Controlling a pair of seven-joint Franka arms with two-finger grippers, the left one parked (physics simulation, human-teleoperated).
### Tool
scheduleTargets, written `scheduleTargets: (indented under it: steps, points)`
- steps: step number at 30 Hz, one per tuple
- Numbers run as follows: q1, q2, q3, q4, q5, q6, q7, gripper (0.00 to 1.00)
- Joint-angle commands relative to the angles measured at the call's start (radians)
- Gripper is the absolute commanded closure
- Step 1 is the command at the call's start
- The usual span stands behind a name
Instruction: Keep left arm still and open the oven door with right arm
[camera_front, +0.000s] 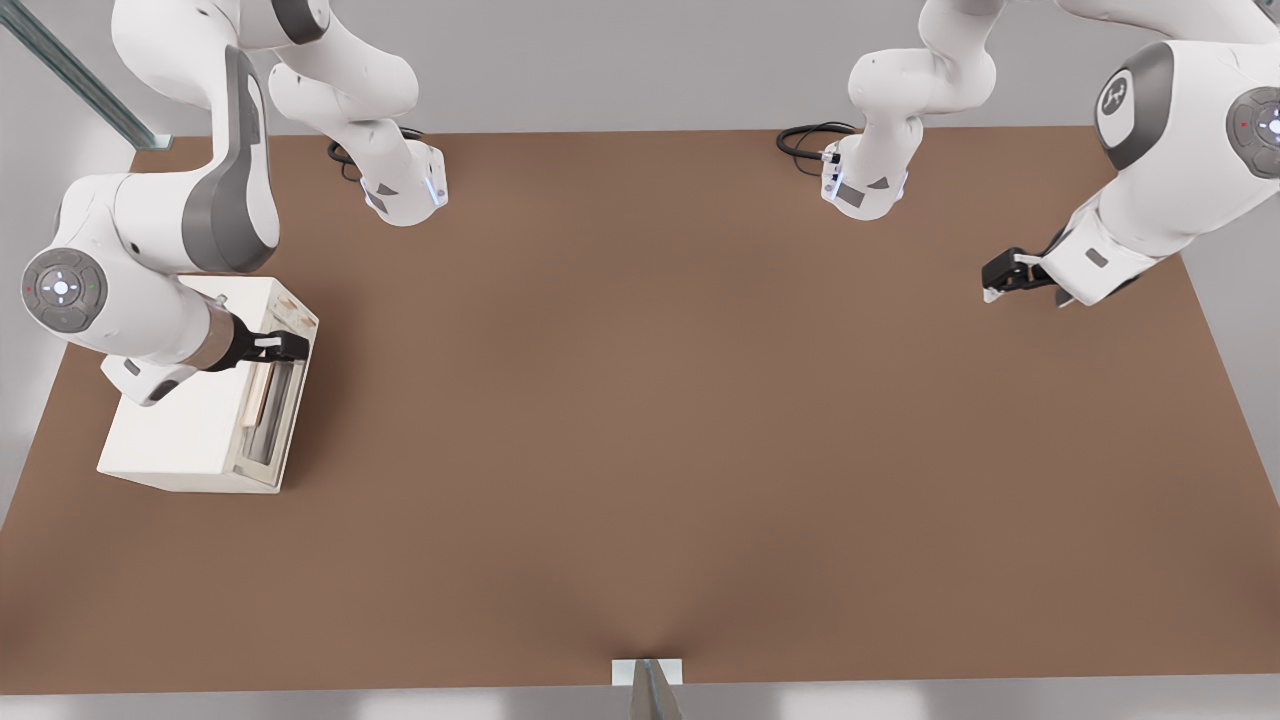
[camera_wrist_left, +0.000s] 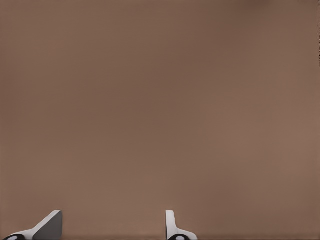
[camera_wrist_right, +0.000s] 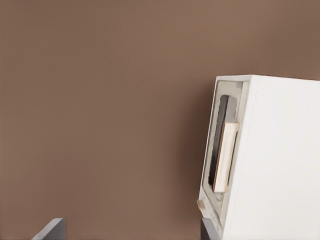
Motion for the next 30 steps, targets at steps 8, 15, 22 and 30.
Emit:
scheduleTargets:
  steps: [8,15,22,30]
  points:
    - [0.16,0.062,0.003,-0.095,-0.427,-0.027,-0.048,0.79]
    - [0.158,0.211,-0.002,-0.101,-0.723,0.044,-0.002,0.79]
    - [0.177,0.207,0.0,-0.266,-0.806,0.08,0.273,0.79]
    - [0.163,0.181,-0.003,-0.415,-0.844,0.16,0.351,0.79]
